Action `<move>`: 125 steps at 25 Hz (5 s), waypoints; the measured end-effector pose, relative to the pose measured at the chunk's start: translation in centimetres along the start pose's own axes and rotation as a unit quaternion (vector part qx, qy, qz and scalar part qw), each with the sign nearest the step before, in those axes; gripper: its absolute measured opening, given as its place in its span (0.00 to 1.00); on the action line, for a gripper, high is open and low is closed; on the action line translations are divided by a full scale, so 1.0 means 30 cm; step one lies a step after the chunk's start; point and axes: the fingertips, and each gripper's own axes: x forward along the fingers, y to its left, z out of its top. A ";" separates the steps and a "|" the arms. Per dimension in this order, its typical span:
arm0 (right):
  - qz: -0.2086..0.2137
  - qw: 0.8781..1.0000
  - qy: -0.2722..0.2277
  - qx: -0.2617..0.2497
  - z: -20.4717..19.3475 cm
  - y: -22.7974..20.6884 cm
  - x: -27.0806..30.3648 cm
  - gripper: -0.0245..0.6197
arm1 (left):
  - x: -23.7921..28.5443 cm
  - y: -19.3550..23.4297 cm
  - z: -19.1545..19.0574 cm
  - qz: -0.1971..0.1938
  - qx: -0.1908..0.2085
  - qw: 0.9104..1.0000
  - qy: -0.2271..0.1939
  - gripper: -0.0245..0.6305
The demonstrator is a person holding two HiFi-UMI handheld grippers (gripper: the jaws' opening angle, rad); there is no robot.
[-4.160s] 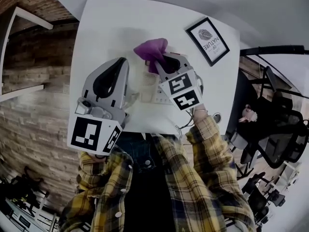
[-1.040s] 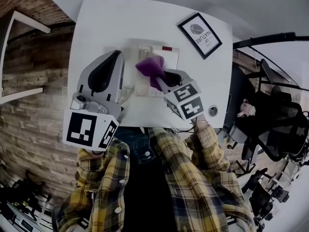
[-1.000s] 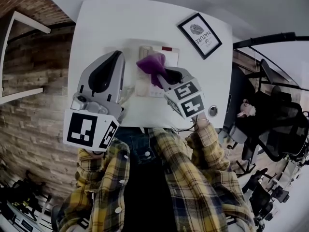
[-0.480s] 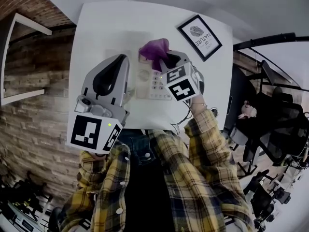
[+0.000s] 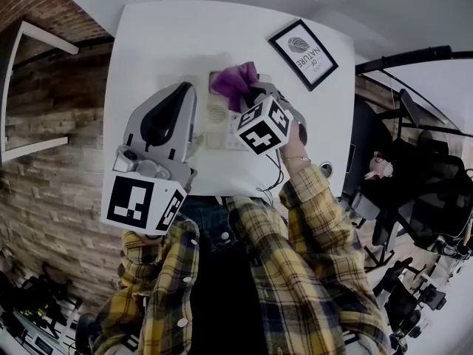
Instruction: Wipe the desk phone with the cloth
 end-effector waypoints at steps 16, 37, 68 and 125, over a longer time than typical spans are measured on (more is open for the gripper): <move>0.050 0.999 0.005 0.012 -0.097 0.168 -0.050 0.14 | -0.003 -0.029 0.001 -0.011 0.000 1.000 -0.002 0.06; 0.082 0.993 0.039 0.069 -0.255 0.393 -0.106 0.14 | -0.034 -0.062 -0.010 -0.029 -0.001 1.000 -0.003 0.06; -0.023 0.995 0.007 0.099 -0.098 -0.151 -0.019 0.14 | 0.013 -0.021 0.011 -0.028 0.003 1.000 0.001 0.06; 0.099 0.984 0.037 0.146 -0.393 0.331 -0.178 0.13 | 0.018 -0.099 0.042 -0.036 0.016 0.999 -0.014 0.06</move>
